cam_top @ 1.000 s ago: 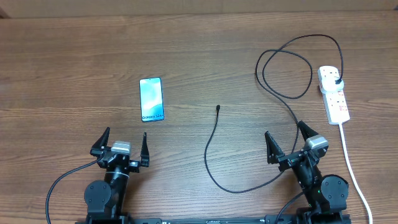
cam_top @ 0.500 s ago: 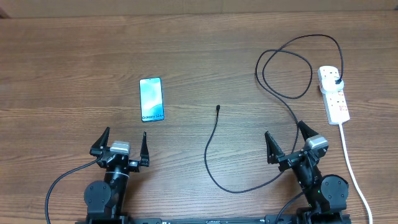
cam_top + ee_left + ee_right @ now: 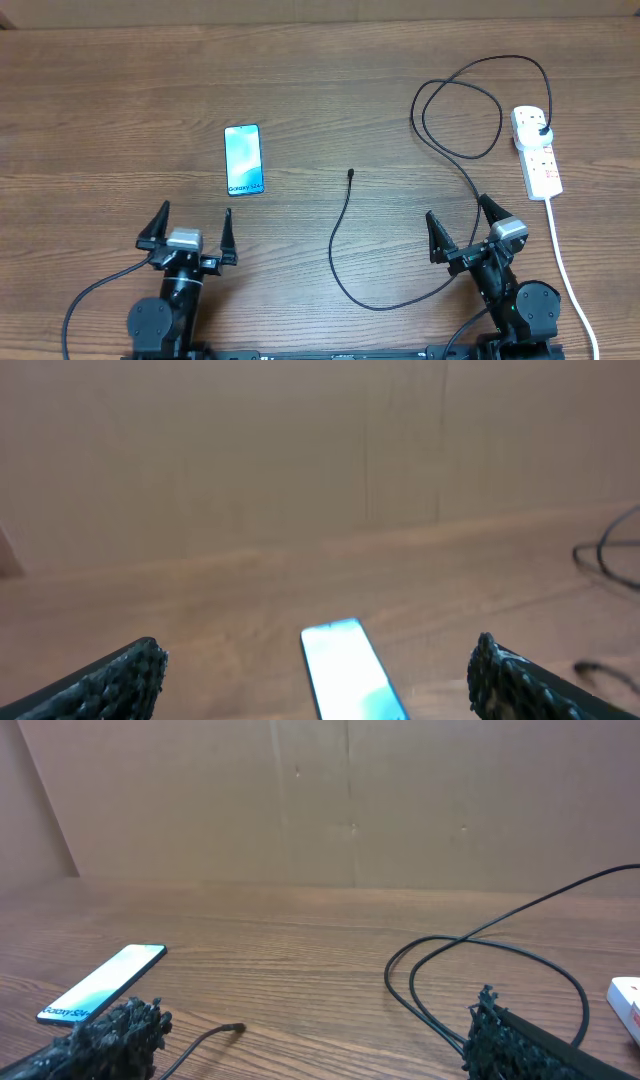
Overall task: Plug charger to phone and switch on socket
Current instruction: 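Raise the left gripper and move it forward toward the phone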
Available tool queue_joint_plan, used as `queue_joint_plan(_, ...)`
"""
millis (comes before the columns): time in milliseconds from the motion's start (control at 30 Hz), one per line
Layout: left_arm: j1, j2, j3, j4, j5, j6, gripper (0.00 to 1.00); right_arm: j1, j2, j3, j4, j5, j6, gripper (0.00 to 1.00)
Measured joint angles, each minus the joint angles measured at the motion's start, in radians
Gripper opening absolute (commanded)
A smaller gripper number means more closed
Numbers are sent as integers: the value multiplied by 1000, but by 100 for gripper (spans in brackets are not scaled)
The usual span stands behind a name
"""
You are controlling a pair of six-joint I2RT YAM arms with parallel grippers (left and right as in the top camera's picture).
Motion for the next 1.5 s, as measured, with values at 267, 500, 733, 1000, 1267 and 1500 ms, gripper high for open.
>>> queue_joint_plan(267, 0, 0, 92, -18, 0, -11, 99, 0, 0, 0, 1, 0, 0, 100)
queue_joint_plan(500, 0, 7, 107, -19, 0, -33, 99, 0, 0, 0, 0, 0, 0, 100)
queue_joint_plan(733, 0, 93, 162, -20, 2, -37, 100, 0, 0, 0, 0, 0, 0, 100)
queue_joint_plan(1000, 0, 275, 289, -21, 8, -37, 99, 0, 0, 0, 0, 0, 0, 100)
queue_joint_plan(1267, 0, 422, 381, -20, 50, -37, 99, 0, 0, 0, 1, 0, 0, 100)
queue_joint_plan(1500, 0, 439, 385, -21, 66, -37, 100, 0, 0, 0, 1, 0, 0, 100)
